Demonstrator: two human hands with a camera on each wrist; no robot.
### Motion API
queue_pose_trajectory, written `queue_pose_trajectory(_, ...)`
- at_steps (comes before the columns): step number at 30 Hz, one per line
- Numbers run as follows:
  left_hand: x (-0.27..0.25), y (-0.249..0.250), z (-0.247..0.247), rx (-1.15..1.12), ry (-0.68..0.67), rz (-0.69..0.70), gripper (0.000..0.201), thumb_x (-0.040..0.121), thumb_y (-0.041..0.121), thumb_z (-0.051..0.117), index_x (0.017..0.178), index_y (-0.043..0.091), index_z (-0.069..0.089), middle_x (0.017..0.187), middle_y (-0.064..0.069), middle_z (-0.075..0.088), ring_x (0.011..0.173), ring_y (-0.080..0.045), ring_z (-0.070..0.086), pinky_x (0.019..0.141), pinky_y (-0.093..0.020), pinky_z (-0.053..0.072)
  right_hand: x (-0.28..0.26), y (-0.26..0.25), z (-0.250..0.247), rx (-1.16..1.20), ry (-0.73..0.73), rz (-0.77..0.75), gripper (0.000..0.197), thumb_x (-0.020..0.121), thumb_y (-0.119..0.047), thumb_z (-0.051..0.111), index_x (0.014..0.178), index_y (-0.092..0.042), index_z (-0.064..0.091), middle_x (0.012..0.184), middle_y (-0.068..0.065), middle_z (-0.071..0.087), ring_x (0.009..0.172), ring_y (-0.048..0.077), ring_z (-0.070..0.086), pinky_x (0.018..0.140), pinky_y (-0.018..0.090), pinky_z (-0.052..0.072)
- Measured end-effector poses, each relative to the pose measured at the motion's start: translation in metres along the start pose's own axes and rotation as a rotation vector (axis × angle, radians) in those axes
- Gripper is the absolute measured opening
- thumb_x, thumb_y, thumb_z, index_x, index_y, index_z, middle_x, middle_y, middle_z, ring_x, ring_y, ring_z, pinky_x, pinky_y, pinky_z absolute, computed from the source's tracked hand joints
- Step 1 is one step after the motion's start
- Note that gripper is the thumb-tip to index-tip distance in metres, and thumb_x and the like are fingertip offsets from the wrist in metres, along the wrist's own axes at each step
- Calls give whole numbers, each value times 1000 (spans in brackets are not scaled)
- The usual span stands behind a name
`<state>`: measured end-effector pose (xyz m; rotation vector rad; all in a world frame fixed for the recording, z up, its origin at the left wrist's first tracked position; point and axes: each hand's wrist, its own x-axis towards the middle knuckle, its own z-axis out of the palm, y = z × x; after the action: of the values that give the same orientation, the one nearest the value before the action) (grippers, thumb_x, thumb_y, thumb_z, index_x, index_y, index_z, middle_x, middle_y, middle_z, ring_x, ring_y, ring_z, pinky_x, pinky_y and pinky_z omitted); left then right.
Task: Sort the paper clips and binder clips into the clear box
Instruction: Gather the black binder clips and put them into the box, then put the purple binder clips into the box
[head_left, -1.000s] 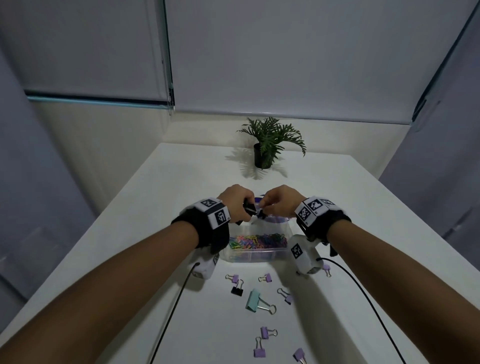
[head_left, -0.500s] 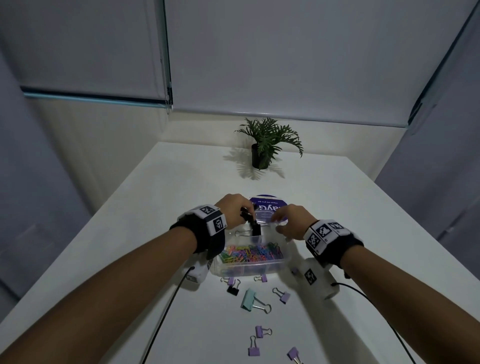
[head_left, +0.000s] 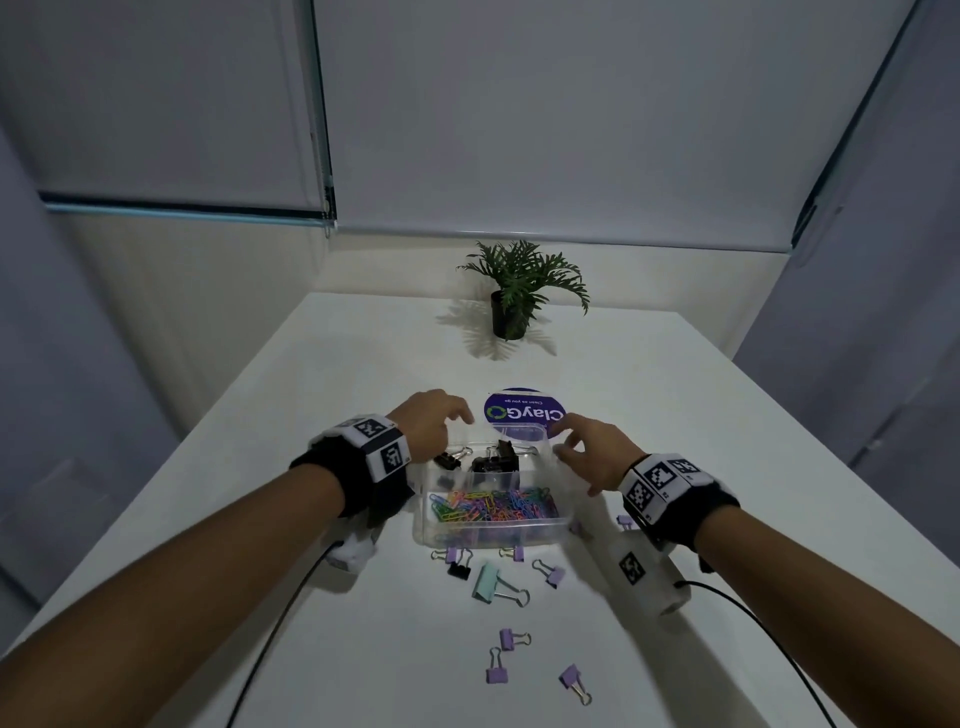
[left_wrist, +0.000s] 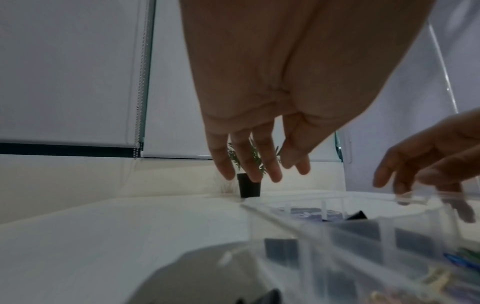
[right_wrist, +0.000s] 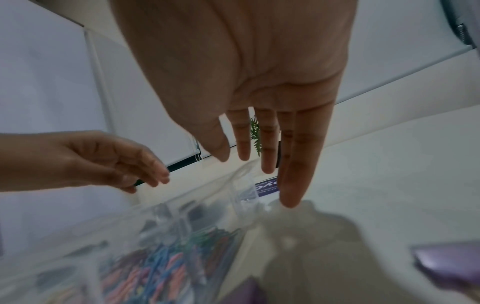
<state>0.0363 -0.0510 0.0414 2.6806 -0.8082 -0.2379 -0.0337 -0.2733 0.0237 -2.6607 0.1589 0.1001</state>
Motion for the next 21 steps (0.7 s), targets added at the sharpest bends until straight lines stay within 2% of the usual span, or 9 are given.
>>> queue_pose_trajectory(3,-14,-19,0,2,24,-118,47,89,-5,38,133,12,44,135,-14,46,124,-28,46,102,-34,37,-12,14,-4,0,11,86,30,92,-10,39,118,-13,53,107,11,56,83,30,63,49,30,54)
queue_pose_trajectory(6,-32,-33,8,61,-181,-162,48,95,1,36,142,7,30,147,-14,37,134,-28,40,109,-33,32,-23,25,-1,-202,-65,98,33,91,-5,37,114,-11,60,124,13,57,110,29,57,86,32,48)
queue_pose_trajectory(8,-44,-36,13,29,-256,-114,46,96,3,35,141,8,26,146,-13,40,129,-27,45,105,-32,36,-34,28,7,-267,-78,79,34,93,-10,36,117,-14,59,126,14,54,115,30,53,95,32,41)
queue_pose_trajectory(11,-60,-38,18,-98,-269,-65,48,97,10,39,142,11,22,134,-12,51,103,-24,55,84,-27,40,-51,28,16,-267,-73,37,33,91,-15,38,114,-19,61,123,13,52,111,32,53,95,36,44)
queue_pose_trajectory(14,-74,-39,20,-125,-277,-10,53,91,5,43,138,23,25,121,-8,58,94,-27,60,82,-36,48,-68,22,20,-250,-145,2,30,88,-16,44,113,-19,62,125,11,49,111,32,52,95,37,45)
queue_pose_trajectory(16,-85,-35,23,-70,-315,-3,49,86,0,45,126,25,32,103,-1,57,76,-16,55,69,-21,44,-79,17,22,-256,-185,-43,29,90,-17,45,115,-18,59,126,11,49,111,31,53,96,36,44)
queue_pose_trajectory(17,-90,-33,24,-44,-309,-16,37,85,1,47,115,21,37,98,-2,54,75,-16,52,65,-18,40,-83,16,24,-254,-204,-67,28,89,-18,45,114,-18,59,125,11,49,110,30,53,97,36,44)
queue_pose_trajectory(19,-102,-26,29,12,-287,-48,22,86,13,53,105,13,43,108,-11,54,91,-24,52,75,-24,40,-94,13,29,-263,-227,-112,26,88,-18,45,109,-17,60,122,11,51,109,30,54,96,37,44)
queue_pose_trajectory(21,-113,-22,36,74,-299,-57,42,86,31,54,122,12,43,120,-10,48,106,-26,48,90,-33,40,-106,9,33,-267,-215,-169,25,90,-22,45,108,-18,60,119,10,54,110,29,54,95,36,44)
